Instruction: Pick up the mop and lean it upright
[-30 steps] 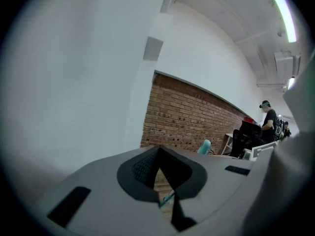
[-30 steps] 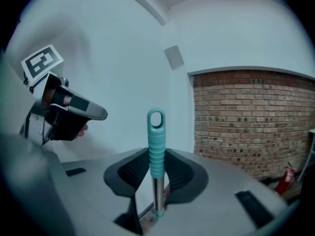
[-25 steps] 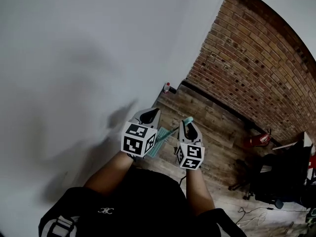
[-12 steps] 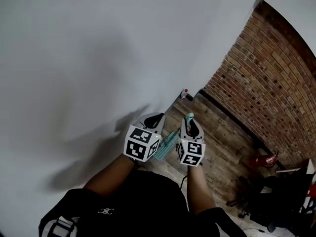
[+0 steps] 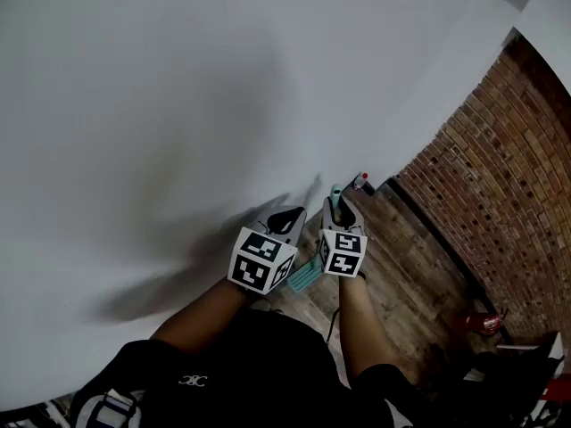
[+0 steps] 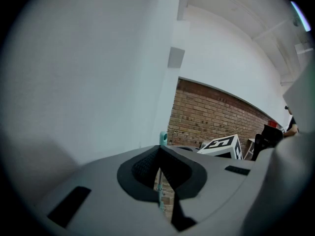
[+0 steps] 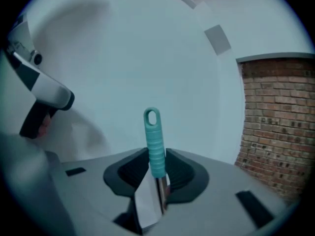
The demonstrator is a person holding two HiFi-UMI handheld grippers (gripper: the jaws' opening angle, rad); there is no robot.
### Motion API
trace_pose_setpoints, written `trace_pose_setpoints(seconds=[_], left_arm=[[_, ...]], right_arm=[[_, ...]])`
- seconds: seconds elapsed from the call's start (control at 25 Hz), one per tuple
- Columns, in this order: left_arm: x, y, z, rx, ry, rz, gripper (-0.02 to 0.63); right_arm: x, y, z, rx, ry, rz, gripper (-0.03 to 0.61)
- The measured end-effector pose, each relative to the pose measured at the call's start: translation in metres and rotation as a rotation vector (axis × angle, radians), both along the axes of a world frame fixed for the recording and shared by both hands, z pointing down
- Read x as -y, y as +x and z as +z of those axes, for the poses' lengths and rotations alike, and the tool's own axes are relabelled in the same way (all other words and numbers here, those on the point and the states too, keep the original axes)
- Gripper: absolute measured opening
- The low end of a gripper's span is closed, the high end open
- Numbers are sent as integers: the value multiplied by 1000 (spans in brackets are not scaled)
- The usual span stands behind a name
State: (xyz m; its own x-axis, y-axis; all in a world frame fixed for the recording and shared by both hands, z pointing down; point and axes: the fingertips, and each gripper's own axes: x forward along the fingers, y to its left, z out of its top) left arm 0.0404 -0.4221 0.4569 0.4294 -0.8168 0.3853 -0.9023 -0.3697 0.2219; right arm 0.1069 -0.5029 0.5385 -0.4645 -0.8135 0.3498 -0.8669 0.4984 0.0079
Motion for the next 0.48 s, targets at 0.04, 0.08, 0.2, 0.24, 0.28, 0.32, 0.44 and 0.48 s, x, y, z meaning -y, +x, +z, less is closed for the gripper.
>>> trace_pose_setpoints(seconds=[0.04, 0.08, 0.2, 0.24, 0.28, 0.32, 0.44, 0.48], left_arm=[[-1, -3, 0, 1, -1, -10, -5], [-2, -6, 0, 2, -3, -18, -5], [-6, -11, 1, 6, -5, -30, -5], [-7, -12, 1, 7, -5, -33, -5], [-7, -13, 2, 8, -5, -36, -5], [-8, -15, 2, 7, -5, -40, -5], [-11, -20, 5, 4, -6, -47, -5], [-10, -20, 5, 4, -6, -46, -5]], right_arm=[[3, -8, 2, -4, -6, -16, 114], [6, -15, 4, -9, -12, -31, 114], [13, -30, 8, -24, -26, -62, 114], [15, -34, 9, -26, -30, -69, 115], [17, -37, 10, -28, -33, -76, 115], [18, -41, 12, -30, -35, -83, 115], [16, -54, 18, -39, -41, -98, 115], [17, -58, 19, -43, -41, -98, 115]])
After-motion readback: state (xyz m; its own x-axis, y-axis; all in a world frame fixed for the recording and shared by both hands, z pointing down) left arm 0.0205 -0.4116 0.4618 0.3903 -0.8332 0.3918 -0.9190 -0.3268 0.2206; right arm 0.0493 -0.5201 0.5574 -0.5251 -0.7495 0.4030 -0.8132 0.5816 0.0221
